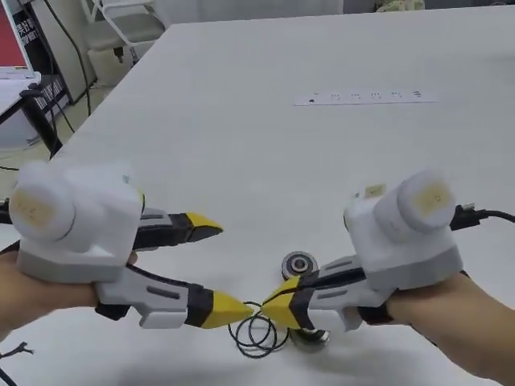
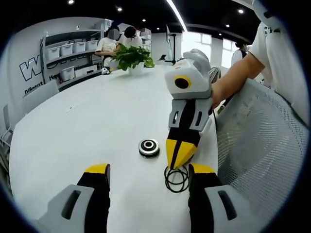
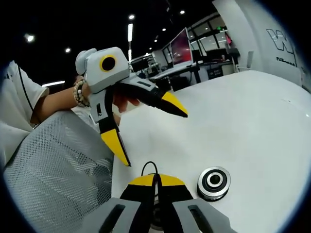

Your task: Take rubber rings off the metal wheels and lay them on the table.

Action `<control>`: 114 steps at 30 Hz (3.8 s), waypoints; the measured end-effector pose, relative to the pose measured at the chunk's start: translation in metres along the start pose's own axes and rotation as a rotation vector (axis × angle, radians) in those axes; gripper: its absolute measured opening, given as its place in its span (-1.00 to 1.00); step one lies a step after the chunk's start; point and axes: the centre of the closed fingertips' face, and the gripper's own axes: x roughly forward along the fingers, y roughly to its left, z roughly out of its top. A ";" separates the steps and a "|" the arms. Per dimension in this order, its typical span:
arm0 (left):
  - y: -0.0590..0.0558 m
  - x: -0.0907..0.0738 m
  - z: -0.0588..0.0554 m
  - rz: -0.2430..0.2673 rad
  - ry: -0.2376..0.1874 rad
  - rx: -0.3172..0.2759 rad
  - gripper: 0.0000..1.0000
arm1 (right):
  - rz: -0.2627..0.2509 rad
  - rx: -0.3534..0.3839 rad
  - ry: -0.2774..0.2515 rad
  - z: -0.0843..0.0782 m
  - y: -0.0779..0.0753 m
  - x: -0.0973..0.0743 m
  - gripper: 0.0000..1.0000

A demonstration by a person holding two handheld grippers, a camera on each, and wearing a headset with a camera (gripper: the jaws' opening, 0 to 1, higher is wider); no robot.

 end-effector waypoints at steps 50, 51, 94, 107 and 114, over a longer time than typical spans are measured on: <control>0.001 0.049 0.036 0.044 -0.054 0.109 -0.27 | -0.250 0.094 -0.095 -0.007 -0.074 -0.050 -0.85; 0.000 0.052 0.035 0.039 -0.041 0.127 -0.27 | -0.249 0.096 -0.092 -0.008 -0.074 -0.050 -0.85; 0.006 0.077 0.010 -0.008 0.000 0.037 -0.86 | -0.251 -0.139 0.052 -0.022 -0.073 -0.040 -0.97; 0.003 0.079 0.010 -0.004 -0.003 0.044 -0.86 | -0.257 0.019 -0.007 -0.021 -0.076 -0.044 -1.00; 0.003 0.079 0.009 -0.003 -0.004 0.044 -0.86 | -0.249 0.085 -0.042 -0.020 -0.074 -0.047 -1.00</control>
